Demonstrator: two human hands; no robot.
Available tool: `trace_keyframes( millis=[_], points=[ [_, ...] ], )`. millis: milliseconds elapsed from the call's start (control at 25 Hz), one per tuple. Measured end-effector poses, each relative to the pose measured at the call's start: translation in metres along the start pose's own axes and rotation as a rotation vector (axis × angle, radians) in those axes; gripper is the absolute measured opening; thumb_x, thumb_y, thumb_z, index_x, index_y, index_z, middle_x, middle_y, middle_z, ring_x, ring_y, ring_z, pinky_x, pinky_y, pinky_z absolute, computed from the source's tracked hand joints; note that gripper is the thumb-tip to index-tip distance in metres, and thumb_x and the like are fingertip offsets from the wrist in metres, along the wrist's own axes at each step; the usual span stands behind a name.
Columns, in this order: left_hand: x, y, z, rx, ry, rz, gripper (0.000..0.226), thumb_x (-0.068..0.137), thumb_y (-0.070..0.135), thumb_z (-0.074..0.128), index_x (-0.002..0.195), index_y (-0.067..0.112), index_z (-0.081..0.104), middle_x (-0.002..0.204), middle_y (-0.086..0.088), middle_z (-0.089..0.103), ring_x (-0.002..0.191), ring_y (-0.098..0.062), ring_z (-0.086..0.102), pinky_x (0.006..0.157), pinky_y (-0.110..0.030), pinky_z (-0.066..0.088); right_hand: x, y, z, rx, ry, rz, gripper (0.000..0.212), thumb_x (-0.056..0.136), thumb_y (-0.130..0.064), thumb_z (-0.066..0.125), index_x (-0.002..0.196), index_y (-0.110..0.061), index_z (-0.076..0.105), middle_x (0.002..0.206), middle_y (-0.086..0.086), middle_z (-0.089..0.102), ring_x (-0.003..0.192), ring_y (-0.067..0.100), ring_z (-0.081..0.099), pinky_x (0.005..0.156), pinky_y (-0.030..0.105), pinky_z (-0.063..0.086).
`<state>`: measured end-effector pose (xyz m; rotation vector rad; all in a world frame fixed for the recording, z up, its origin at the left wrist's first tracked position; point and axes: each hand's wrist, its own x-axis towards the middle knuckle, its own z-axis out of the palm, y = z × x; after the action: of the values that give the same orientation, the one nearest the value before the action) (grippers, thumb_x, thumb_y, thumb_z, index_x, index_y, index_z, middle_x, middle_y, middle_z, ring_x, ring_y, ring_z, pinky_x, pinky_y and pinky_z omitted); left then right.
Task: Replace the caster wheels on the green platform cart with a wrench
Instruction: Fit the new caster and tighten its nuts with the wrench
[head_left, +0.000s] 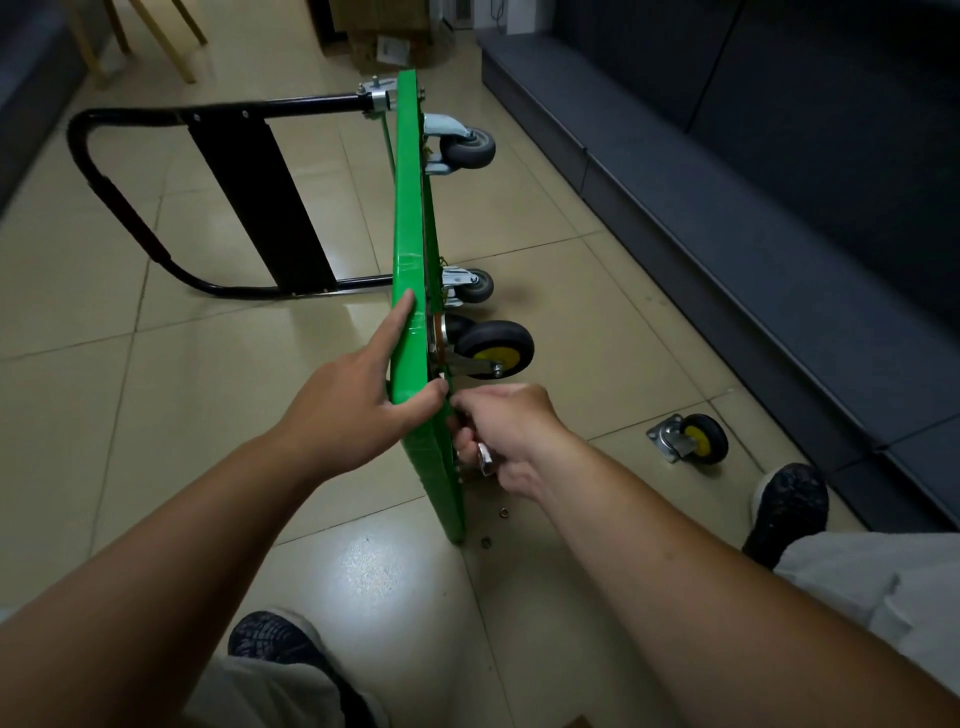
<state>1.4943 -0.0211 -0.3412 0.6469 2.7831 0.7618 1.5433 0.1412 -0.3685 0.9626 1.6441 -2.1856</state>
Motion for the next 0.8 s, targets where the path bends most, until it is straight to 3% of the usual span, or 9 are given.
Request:
trace_keyframes(
  millis=[120,280,400,440,520,600,800],
  points=[
    [0.001,0.000,-0.002,-0.011,-0.022,0.006,0.095,0.089,0.063,0.055,0.157,0.047,-0.010,0.122,-0.006,0.065,0.078,-0.011,0.067,0.070,-0.035,0.060,-0.005,-0.001,-0.005,-0.017,-0.028,-0.010,0.007,0.095,-0.010,0.066,0.101,-0.009,0.069,0.073,0.011,0.066,0.046,0.011,0.049,0.040,0.021,0.039],
    [0.000,0.001,0.000,-0.025,-0.027,0.002,0.098,0.079,0.075,0.045,0.157,0.048,-0.009,0.129,-0.002,0.062,0.078,-0.008,0.066,0.064,-0.028,0.058,0.004,0.061,-0.033,-0.047,0.065,-0.294,0.014,0.098,-0.013,0.063,0.110,-0.014,0.069,0.071,0.008,0.068,0.043,0.015,0.048,0.037,0.022,0.036],
    [0.001,0.000,0.001,-0.045,-0.029,0.007,0.101,0.073,0.080,0.043,0.156,0.051,-0.008,0.137,-0.001,0.059,0.085,-0.013,0.069,0.069,-0.032,0.061,0.024,0.086,-0.037,-0.052,0.070,-0.413,0.023,0.100,-0.013,0.058,0.122,-0.015,0.067,0.076,0.002,0.072,0.047,0.014,0.053,0.039,0.024,0.041],
    [0.001,-0.001,0.002,-0.057,-0.026,0.011,0.099,0.076,0.081,0.045,0.156,0.053,-0.007,0.139,0.000,0.059,0.088,-0.014,0.070,0.069,-0.034,0.062,0.029,0.088,-0.034,-0.071,0.037,-0.449,0.026,0.101,-0.013,0.057,0.125,-0.017,0.067,0.081,-0.001,0.074,0.053,0.014,0.059,0.044,0.026,0.047],
    [0.002,-0.004,0.003,-0.065,-0.008,0.023,0.096,0.081,0.082,0.049,0.155,0.055,-0.006,0.139,0.001,0.059,0.088,-0.014,0.071,0.068,-0.038,0.063,0.038,0.090,-0.026,-0.079,-0.023,-0.516,0.028,0.101,-0.012,0.056,0.127,-0.019,0.066,0.102,-0.005,0.076,0.085,0.011,0.073,0.070,0.026,0.060],
    [0.002,-0.004,0.003,-0.058,0.001,0.032,0.097,0.076,0.080,0.047,0.154,0.056,-0.005,0.136,0.002,0.060,0.086,-0.016,0.071,0.066,-0.040,0.063,0.045,0.091,-0.023,-0.064,-0.052,-0.561,0.028,0.102,-0.011,0.056,0.126,-0.021,0.066,0.116,-0.009,0.073,0.111,0.010,0.069,0.090,0.028,0.058],
    [0.002,-0.004,0.001,-0.055,-0.003,0.025,0.098,0.072,0.081,0.044,0.154,0.057,-0.003,0.123,0.001,0.063,0.085,-0.020,0.071,0.065,-0.043,0.062,0.054,0.097,-0.026,-0.051,-0.131,-0.617,0.035,0.101,-0.006,0.055,0.132,-0.019,0.062,0.125,-0.009,0.070,0.120,0.016,0.065,0.098,0.034,0.055]
  ],
)
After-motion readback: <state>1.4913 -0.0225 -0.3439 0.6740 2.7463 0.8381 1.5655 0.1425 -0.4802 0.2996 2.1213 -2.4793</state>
